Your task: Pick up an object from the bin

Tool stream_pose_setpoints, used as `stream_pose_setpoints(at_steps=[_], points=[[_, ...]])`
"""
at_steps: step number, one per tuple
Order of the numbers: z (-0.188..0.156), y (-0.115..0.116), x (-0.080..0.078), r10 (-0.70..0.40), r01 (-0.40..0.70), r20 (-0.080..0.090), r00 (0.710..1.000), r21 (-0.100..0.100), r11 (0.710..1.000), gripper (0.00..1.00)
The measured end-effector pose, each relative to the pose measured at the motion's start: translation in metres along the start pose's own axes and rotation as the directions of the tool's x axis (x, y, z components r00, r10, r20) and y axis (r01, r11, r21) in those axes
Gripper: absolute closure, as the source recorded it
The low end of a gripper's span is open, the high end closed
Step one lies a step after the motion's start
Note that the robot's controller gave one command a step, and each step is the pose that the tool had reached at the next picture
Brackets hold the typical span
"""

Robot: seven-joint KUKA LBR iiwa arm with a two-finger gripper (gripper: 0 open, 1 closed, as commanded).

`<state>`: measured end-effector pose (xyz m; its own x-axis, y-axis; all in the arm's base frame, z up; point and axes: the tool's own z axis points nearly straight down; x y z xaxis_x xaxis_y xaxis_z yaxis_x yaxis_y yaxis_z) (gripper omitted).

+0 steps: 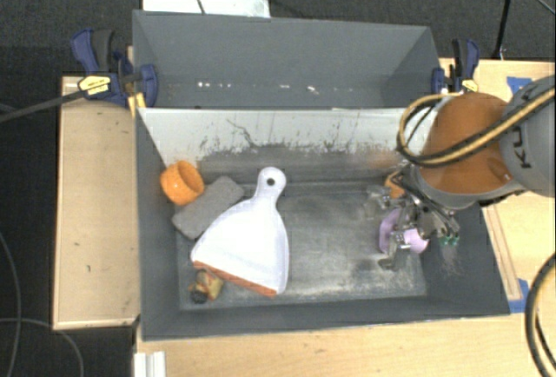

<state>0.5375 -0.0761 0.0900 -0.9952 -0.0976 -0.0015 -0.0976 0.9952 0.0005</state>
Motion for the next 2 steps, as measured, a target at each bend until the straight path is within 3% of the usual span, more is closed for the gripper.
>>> stream_pose_setpoints(at_steps=[1,2], points=[[0.0149,-0.0579,0.0464,-0.018,0.018,0.015,1.0,-0.002,1.0,1.0],[0.0149,-0.0579,0.0464,-0.018,0.018,0.015,1.0,-0.002,1.0,1.0]])
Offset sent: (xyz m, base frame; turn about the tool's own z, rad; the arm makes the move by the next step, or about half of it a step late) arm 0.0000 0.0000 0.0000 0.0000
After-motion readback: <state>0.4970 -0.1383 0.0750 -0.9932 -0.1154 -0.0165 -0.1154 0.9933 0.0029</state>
